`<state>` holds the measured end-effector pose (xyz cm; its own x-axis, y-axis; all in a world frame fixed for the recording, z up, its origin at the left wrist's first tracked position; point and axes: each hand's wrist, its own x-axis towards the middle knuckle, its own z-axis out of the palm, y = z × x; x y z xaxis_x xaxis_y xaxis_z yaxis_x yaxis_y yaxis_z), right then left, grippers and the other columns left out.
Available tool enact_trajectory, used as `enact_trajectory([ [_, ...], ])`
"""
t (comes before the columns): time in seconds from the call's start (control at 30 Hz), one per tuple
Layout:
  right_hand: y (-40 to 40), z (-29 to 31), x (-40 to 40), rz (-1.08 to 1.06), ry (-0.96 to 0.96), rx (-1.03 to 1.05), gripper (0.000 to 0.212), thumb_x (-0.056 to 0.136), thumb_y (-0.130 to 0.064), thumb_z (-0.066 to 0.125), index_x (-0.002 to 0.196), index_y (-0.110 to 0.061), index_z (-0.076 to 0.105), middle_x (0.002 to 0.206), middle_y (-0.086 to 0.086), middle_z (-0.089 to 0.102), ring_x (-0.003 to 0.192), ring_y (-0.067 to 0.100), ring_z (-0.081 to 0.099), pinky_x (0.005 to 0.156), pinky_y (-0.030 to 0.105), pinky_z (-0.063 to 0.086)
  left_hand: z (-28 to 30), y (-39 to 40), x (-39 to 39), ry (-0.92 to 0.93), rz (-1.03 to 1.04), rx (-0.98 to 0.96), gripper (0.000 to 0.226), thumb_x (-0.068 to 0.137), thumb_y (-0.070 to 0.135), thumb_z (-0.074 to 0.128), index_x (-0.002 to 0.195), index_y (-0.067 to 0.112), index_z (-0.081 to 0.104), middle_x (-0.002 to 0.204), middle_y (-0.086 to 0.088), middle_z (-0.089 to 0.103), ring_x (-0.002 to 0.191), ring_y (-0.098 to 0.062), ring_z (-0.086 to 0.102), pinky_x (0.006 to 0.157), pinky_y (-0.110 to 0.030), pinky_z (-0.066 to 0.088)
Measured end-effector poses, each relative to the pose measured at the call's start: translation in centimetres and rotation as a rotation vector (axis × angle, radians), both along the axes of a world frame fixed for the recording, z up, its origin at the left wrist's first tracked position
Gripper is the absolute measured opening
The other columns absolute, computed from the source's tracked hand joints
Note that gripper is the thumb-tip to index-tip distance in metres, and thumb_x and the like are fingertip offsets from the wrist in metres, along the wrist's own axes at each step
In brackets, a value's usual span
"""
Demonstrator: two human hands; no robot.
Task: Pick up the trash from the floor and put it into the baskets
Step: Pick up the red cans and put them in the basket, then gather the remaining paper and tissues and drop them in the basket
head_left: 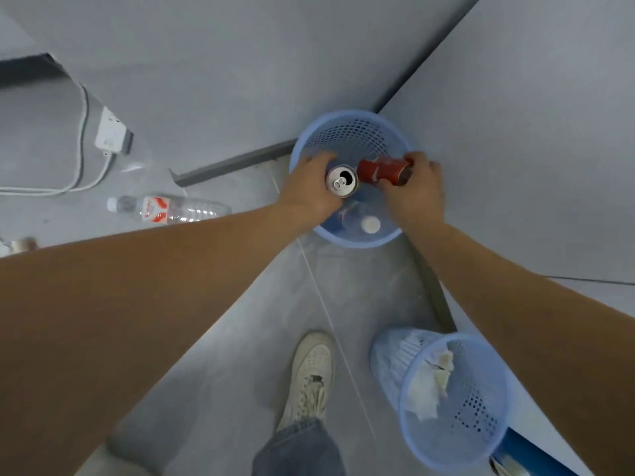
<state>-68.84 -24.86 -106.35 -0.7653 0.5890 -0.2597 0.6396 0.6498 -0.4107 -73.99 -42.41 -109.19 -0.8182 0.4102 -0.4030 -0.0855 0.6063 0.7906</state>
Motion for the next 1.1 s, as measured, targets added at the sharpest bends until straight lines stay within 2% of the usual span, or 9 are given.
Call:
enact_trajectory([
  [0.1, 0.4, 0.0, 1.5, 0.102, -0.067, 0.050, 0.061, 0.081, -0.031, 0.067, 0.138, -0.014, 0.054, 0.129, 0.021, 0.056, 0.117, 0.044, 0.054, 0.098, 0.044, 0.044, 0.4, -0.8, 1.6, 0.002, 0.023, 0.014, 0.076, 0.078, 0.024, 0.081, 0.146, 0.019, 0.048, 0.145, -0.010, 0.051, 0.129, -0.027, 0.053, 0.107, -0.036, 0.045],
  [0.23, -3.6, 2.7, 4.4, 0.332, 0.077, 0.204, 0.045, 0.080, -0.022, 0.060, 0.121, -0.005, 0.059, 0.116, 0.023, 0.055, 0.110, 0.042, 0.048, 0.089, 0.050, 0.043, 3.0, -6.9, 4.6, 0.053, 0.083, 0.034, 0.052, 0.084, 0.014, 0.070, 0.132, 0.024, 0.054, 0.124, -0.003, 0.054, 0.099, -0.022, 0.060, 0.085, -0.042, 0.056],
  [0.37, -13.0, 4.2, 6.2, 0.587, 0.170, 0.083, 0.025, 0.085, -0.008, 0.062, 0.110, -0.004, 0.060, 0.108, 0.017, 0.054, 0.104, 0.036, 0.049, 0.086, 0.045, 0.042, 3.6, -16.9, 7.5, 0.037, 0.192, -0.026, 0.030, 0.090, 0.016, 0.065, 0.116, 0.028, 0.055, 0.103, 0.007, 0.060, 0.081, -0.012, 0.060, 0.076, -0.039, 0.058],
  [0.5, -22.7, 0.8, 6.0, 0.775, 0.073, -0.116, 0.031, 0.086, -0.008, 0.070, 0.116, -0.010, 0.061, 0.115, 0.007, 0.060, 0.108, 0.027, 0.053, 0.090, 0.036, 0.045, 0.7, -28.1, 11.2, -0.088, 0.405, -0.188, 0.022, 0.091, 0.018, 0.062, 0.105, 0.033, 0.054, 0.086, 0.010, 0.063, 0.074, -0.011, 0.063, 0.067, -0.039, 0.057],
  [0.67, -31.9, -8.9, 0.4, 0.844, -0.093, -0.099, 0.050, 0.086, -0.017, 0.074, 0.133, -0.014, 0.056, 0.133, 0.014, 0.057, 0.125, 0.037, 0.049, 0.103, 0.047, 0.045, -5.2, -42.9, 12.3, -0.200, 0.714, -0.423, 0.024, 0.090, 0.029, 0.063, 0.113, 0.025, 0.056, 0.099, -0.001, 0.069, 0.091, -0.026, 0.068, 0.079, -0.041, 0.056],
  [0.77, -35.1, -14.4, -3.2, 0.835, -0.162, -0.040, 0.060, 0.085, -0.023, 0.074, 0.140, -0.014, 0.051, 0.138, 0.020, 0.054, 0.127, 0.044, 0.047, 0.106, 0.052, 0.042, -9.7, -49.1, 9.7, -0.264, 0.731, -0.543, 0.052, 0.090, 0.054, 0.059, 0.127, 0.018, 0.053, 0.118, -0.011, 0.066, 0.107, -0.036, 0.065, 0.089, -0.047, 0.054],
  [0.87, -36.8, -18.4, -5.2, 0.867, -0.169, 0.044, 0.063, 0.084, -0.034, 0.076, 0.139, -0.018, 0.050, 0.136, 0.020, 0.054, 0.123, 0.047, 0.050, 0.101, 0.056, 0.043, -13.7, -51.9, 6.2, -0.307, 0.708, -0.555, 0.082, 0.078, 0.081, 0.046, 0.127, 0.016, 0.053, 0.121, -0.013, 0.064, 0.102, -0.039, 0.067, 0.088, -0.051, 0.057],
  [1.0, -37.3, -21.1, -6.4, 0.949, -0.170, 0.169, 0.068, 0.080, -0.039, 0.077, 0.139, -0.020, 0.049, 0.136, 0.017, 0.052, 0.123, 0.046, 0.047, 0.101, 0.058, 0.043, -18.1, -51.2, 3.7, -0.285, 0.581, -0.610, 0.070, 0.082, 0.068, 0.064, 0.123, 0.012, 0.052, 0.117, -0.010, 0.063, 0.104, -0.033, 0.062, 0.088, -0.038, 0.052],
  [1.1, -36.9, -21.0, -5.2, 0.960, -0.239, 0.174, 0.073, 0.075, -0.044, 0.080, 0.136, -0.020, 0.048, 0.134, 0.016, 0.049, 0.123, 0.043, 0.047, 0.098, 0.056, 0.044, -19.3, -50.4, 4.0, -0.221, 0.557, -0.715, 0.067, 0.082, 0.051, 0.073, 0.129, 0.011, 0.046, 0.126, -0.015, 0.060, 0.118, -0.038, 0.058, 0.083, -0.038, 0.041],
])
